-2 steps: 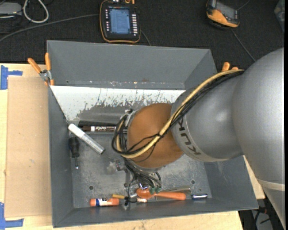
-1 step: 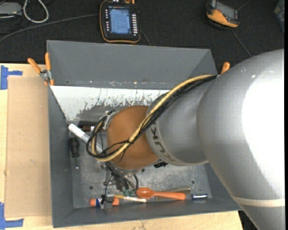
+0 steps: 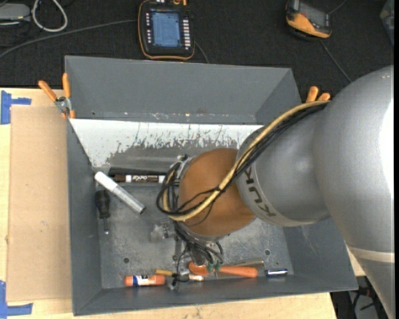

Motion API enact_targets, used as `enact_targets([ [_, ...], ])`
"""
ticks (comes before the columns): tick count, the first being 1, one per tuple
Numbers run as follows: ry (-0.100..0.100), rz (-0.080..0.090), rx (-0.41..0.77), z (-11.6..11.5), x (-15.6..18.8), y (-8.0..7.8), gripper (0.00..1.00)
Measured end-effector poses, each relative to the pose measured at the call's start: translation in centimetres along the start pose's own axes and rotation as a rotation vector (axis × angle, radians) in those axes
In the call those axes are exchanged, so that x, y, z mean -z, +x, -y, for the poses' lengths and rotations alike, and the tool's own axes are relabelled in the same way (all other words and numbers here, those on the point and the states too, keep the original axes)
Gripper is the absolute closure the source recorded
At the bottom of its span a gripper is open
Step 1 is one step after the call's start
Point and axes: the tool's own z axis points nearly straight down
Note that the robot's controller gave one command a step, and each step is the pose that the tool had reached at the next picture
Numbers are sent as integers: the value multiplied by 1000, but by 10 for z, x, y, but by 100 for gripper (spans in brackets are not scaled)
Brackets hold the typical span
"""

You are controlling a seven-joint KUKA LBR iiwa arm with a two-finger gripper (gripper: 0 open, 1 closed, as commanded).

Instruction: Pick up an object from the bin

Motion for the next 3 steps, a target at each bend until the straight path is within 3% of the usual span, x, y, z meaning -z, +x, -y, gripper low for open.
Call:
enact_targets([
  [1,-8,-2,-224,-57,0,-10,0],
  [2,4,-5,-378,-22,9,5,0],
  [3,-7,-2,-27,-41,-14,-7,100],
])
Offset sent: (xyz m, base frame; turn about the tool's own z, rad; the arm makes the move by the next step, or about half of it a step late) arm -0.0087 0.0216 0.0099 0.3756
